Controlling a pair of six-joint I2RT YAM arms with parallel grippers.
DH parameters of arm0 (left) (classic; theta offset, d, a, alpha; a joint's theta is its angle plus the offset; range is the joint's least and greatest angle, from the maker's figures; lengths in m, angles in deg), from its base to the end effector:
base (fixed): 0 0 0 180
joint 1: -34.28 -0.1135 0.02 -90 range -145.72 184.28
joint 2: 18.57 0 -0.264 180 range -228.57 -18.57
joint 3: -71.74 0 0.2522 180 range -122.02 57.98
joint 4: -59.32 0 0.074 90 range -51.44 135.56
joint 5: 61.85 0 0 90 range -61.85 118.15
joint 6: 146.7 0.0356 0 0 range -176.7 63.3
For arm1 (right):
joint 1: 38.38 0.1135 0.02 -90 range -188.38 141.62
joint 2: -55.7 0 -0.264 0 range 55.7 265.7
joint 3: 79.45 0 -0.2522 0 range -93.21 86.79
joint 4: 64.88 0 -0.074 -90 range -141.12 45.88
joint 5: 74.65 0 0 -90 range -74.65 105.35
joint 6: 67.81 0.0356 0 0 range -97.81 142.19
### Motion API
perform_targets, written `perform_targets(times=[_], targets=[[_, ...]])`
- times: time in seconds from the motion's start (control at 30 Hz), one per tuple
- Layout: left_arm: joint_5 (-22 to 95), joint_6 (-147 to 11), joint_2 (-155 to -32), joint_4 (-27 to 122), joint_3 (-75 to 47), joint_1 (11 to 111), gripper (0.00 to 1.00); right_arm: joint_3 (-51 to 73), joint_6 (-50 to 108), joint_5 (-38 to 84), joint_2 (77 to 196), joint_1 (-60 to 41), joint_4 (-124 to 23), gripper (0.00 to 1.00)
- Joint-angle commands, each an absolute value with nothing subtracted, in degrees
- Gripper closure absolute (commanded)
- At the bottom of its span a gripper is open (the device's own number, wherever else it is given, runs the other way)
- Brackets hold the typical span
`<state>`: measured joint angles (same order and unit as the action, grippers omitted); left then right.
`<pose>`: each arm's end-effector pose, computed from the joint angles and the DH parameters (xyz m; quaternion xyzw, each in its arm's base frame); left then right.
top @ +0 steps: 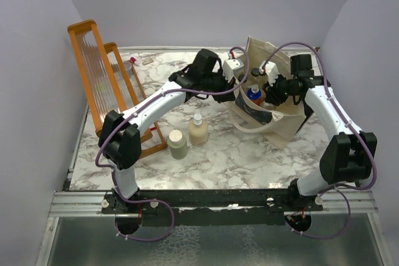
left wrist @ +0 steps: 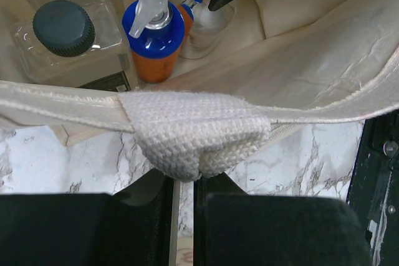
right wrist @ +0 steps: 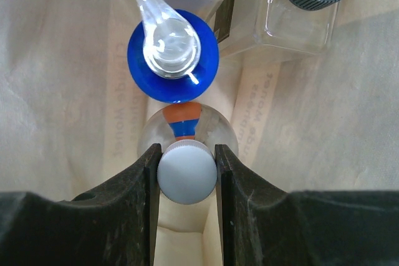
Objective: Place the personal care products into the canvas bag
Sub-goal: Place the care product in the canvas bag.
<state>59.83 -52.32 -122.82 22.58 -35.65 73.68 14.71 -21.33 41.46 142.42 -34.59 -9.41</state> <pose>0.3155 -0.2834 0.3255 0.4358 0.7386 -0.3662 0.3612 0.3141 0.0365 0.2850 -0.4340 0.8279 0.1075 0.3387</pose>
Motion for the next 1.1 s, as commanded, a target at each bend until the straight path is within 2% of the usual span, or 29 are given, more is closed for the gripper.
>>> perform_targets(times=[0.0, 0.3, 0.4, 0.67, 1.07], targets=[[59.5, -51.4, -120.4, 21.7, -36.9, 74.1, 1.00, 11.1, -25.7, 38.9, 144.7, -34.4, -6.7, 0.78], [59.0, -50.9, -120.3, 21.3, -36.9, 74.1, 1.00, 7.9, -25.3, 39.4, 145.4, -34.4, -4.6, 0.58], [58.8, -50.8, -120.1, 21.4, -36.9, 74.1, 1.00, 6.8, -24.9, 40.3, 145.1, -34.4, -4.0, 0.45], [58.8, -51.0, -120.3, 21.5, -37.1, 74.2, 1.00, 5.2, -24.5, 40.8, 143.7, -34.4, -2.2, 0.30], [58.6, -51.1, -119.8, 21.3, -37.2, 74.1, 1.00, 1.8, -22.8, 43.7, 140.5, -34.4, 0.8, 0.27]])
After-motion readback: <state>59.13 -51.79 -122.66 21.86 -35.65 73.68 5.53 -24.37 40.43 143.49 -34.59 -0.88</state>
